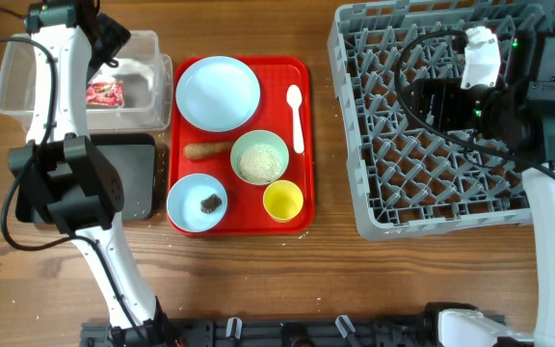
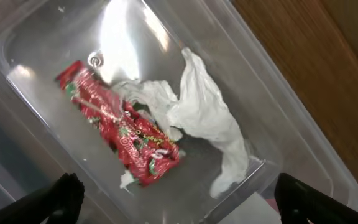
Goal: Sort waste into correct bins and load items into the dishwasher rack
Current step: 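Tip the white plate with the left gripper, dumping wrapper and tissue into clear bin, then grasp the light-blue bowl with the left gripper and lift it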
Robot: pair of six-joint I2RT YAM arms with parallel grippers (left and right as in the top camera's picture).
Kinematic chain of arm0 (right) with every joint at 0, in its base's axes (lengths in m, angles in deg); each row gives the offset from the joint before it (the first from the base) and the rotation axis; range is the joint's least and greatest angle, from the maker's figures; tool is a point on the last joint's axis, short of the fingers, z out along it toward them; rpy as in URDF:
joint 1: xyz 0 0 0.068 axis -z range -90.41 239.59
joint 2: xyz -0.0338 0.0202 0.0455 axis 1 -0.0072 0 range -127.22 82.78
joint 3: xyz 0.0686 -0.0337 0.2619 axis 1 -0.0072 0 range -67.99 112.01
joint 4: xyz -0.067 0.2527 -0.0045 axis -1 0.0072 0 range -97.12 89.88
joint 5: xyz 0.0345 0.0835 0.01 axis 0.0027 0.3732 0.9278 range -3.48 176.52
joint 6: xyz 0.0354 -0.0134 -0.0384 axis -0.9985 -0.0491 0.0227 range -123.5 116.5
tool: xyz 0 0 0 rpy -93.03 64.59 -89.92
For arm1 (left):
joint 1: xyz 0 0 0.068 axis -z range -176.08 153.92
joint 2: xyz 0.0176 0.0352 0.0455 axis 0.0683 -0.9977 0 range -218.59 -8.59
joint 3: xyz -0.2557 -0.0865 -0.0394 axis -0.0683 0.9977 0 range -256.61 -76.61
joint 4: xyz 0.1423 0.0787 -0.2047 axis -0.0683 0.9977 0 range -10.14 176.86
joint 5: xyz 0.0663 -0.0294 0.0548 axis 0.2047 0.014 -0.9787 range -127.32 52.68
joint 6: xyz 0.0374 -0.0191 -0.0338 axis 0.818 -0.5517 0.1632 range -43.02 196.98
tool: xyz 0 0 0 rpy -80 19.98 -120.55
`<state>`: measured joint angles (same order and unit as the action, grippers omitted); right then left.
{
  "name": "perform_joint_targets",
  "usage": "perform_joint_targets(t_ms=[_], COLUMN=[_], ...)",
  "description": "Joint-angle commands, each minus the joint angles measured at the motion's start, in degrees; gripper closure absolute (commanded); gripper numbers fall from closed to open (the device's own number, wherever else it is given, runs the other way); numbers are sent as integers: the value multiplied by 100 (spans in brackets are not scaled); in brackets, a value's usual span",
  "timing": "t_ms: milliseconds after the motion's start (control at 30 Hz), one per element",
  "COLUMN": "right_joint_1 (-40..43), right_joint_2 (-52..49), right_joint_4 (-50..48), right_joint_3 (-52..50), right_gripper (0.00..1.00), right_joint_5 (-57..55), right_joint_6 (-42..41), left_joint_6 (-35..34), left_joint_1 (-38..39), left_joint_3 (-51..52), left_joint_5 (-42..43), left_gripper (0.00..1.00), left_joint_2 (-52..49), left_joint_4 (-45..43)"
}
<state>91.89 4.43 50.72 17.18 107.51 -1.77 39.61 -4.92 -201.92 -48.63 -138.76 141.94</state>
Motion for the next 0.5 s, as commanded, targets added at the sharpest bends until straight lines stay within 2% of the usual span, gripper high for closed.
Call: perform_joint_targets(t_ms=[0, 100, 133, 300, 467], right_joint_1=[-9, -9, -9, -9, -9], right_joint_2=[-31, -31, -31, -31, -31], right_joint_4=[-13, -11, 20, 94, 138], right_joint_3=[-35, -35, -35, -35, -35], right_gripper=[0, 0, 0, 0, 0], right_joint_5=[120, 120, 118, 116, 116], right_joint_6=[-50, -87, -140, -184, -188], left_joint_6=[876, 1023, 1069, 1403, 1314], left_joint_1=[9, 37, 118, 911, 1829], left_joint_3=[-28, -28, -28, -24, 688], left_joint_5=[186, 1049, 1333, 1239, 1193], left_gripper=[0, 0, 3, 11, 3], left_joint_2=[516, 1106, 1368, 1585, 1709], left_joint_4=[175, 914, 1609, 3333, 3445])
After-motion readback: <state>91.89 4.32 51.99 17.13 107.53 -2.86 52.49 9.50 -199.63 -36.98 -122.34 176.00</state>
